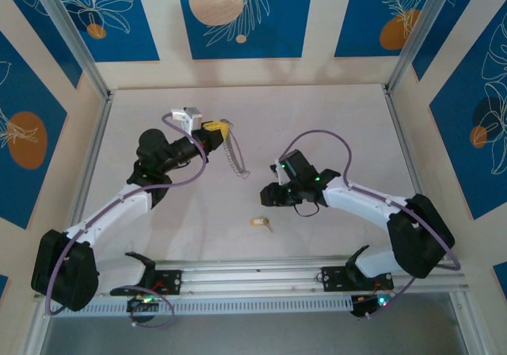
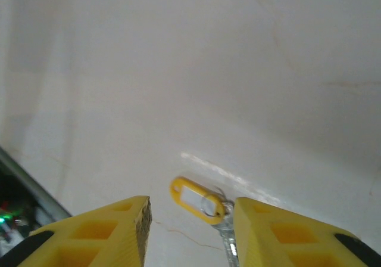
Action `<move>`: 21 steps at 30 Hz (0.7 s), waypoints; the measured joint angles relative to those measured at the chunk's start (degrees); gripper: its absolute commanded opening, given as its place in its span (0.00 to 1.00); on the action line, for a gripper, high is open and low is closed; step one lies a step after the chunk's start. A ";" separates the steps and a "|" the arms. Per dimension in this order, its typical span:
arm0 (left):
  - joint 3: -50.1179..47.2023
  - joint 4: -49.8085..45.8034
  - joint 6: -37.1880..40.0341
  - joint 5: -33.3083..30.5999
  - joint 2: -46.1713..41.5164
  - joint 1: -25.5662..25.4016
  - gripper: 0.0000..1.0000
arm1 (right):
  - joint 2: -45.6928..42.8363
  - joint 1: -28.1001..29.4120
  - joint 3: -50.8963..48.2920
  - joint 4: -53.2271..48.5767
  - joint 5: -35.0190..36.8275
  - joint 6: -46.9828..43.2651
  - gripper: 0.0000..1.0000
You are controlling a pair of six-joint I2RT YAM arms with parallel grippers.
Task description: Put the keys on the keyring
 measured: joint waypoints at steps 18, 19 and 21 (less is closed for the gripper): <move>-1.99 1.03 -0.15 -1.73 -0.17 0.00 0.00 | 13.86 12.39 6.62 -4.90 13.40 -1.97 0.31; -1.99 1.09 -0.15 -1.73 -0.17 0.00 0.00 | 13.86 12.41 6.67 -5.16 13.90 -2.16 0.30; -1.99 1.20 -0.15 -1.70 -0.17 0.00 0.00 | 13.88 12.44 6.73 -5.79 14.56 -2.32 0.27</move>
